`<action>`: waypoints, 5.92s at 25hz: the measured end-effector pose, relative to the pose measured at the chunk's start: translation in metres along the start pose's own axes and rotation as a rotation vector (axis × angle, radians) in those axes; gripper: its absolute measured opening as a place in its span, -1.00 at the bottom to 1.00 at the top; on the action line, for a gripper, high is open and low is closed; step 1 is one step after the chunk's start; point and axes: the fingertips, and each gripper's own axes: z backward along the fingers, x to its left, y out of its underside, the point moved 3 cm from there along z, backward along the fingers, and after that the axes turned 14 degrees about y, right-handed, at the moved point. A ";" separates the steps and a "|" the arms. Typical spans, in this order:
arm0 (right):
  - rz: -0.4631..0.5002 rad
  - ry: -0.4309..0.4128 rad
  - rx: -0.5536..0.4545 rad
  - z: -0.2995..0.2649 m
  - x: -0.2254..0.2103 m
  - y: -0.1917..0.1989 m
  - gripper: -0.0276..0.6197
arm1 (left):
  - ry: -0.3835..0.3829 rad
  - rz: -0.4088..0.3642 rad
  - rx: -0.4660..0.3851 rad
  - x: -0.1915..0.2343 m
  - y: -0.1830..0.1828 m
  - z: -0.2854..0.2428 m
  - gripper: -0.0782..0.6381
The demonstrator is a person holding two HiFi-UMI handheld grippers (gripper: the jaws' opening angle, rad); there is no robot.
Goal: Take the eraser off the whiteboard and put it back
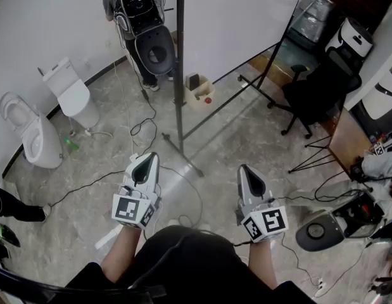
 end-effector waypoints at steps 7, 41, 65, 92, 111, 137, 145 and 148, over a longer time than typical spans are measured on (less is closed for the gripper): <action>0.002 0.005 0.008 -0.009 -0.004 0.002 -0.89 | 0.005 0.006 0.006 0.006 0.003 -0.009 -0.76; 0.026 0.051 0.020 -0.024 0.065 0.012 -0.89 | 0.044 0.021 -0.002 0.063 0.010 0.042 -0.76; 0.045 -0.006 0.052 -0.093 0.082 0.027 -0.89 | -0.019 0.044 0.058 0.116 0.037 0.049 -0.76; 0.015 -0.299 0.099 -0.270 -0.090 0.014 -0.89 | -0.205 0.033 0.086 0.086 0.025 -0.176 -0.76; 0.003 -0.422 0.111 -0.362 -0.041 0.030 -0.89 | -0.247 0.055 0.066 0.110 0.027 -0.190 -0.76; 0.150 -0.242 0.292 -0.446 0.001 0.105 -0.19 | -0.066 0.078 0.089 0.191 0.045 -0.181 -0.76; 0.185 -0.250 0.332 -0.461 0.005 0.111 -0.02 | -0.044 0.073 0.090 0.205 0.048 -0.183 -0.76; 0.197 -0.252 0.351 -0.466 0.006 0.114 0.05 | -0.050 0.091 0.080 0.211 0.046 -0.183 -0.76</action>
